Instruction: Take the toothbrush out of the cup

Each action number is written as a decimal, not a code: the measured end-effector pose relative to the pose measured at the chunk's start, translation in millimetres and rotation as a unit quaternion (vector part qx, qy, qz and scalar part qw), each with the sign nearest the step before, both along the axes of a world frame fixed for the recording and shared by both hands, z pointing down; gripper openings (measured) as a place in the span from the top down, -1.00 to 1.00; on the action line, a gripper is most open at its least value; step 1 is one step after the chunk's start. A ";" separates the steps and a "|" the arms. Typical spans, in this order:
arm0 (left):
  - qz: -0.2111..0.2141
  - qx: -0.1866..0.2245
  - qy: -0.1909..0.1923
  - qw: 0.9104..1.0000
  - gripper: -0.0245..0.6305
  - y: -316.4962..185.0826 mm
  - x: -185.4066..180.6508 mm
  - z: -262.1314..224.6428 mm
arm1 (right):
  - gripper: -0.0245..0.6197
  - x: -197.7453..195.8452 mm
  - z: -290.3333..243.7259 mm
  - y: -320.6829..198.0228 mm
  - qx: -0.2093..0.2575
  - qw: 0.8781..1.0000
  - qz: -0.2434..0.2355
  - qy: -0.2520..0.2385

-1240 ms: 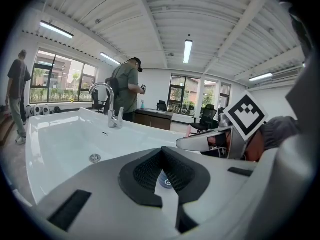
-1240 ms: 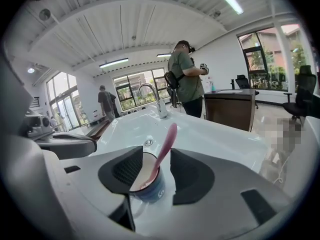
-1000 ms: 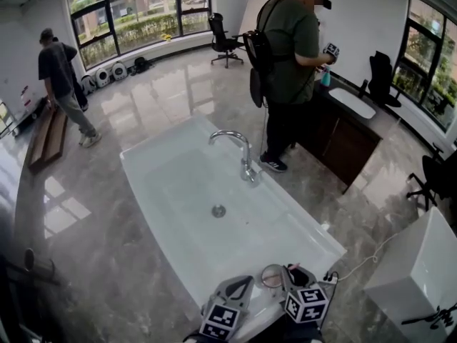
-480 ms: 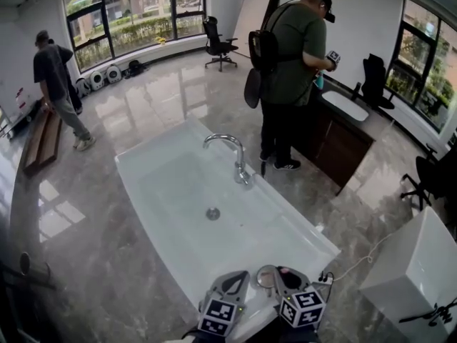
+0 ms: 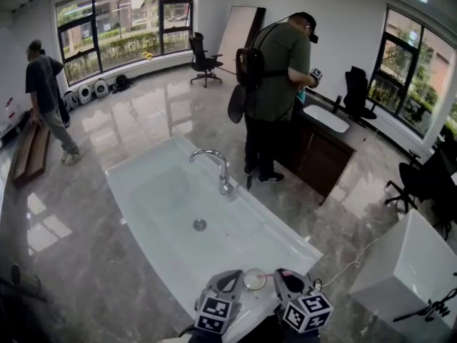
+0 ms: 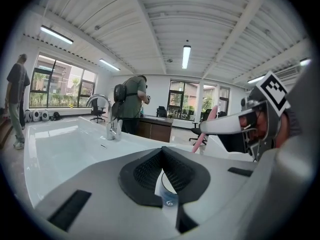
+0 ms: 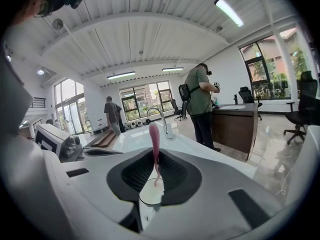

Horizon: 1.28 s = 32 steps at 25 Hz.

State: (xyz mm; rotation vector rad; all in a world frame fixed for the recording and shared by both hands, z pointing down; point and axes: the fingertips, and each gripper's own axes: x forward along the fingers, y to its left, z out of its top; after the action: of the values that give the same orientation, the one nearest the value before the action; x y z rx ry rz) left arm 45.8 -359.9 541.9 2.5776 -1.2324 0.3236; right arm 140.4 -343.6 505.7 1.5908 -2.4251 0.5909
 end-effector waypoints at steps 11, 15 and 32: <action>0.019 0.007 0.006 1.000 0.93 2.4 19.5 -0.4 | 0.80 45.4 41.6 14.0 -0.066 0.997 0.032 0.019; 0.019 0.001 0.001 1.000 0.93 8.7 18.6 8.5 | 0.80 34.4 73.1 15.7 -0.101 0.995 0.017 0.010; -0.015 -0.027 0.011 0.999 0.93 -2.4 -7.4 18.1 | 0.74 36.8 113.8 -28.5 -0.111 0.993 0.024 0.029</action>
State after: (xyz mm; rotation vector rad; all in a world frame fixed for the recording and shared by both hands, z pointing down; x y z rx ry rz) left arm 38.4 -362.3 560.1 2.5079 -1.2346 0.3167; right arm 177.2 -372.0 619.6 1.5544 -2.1970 0.7818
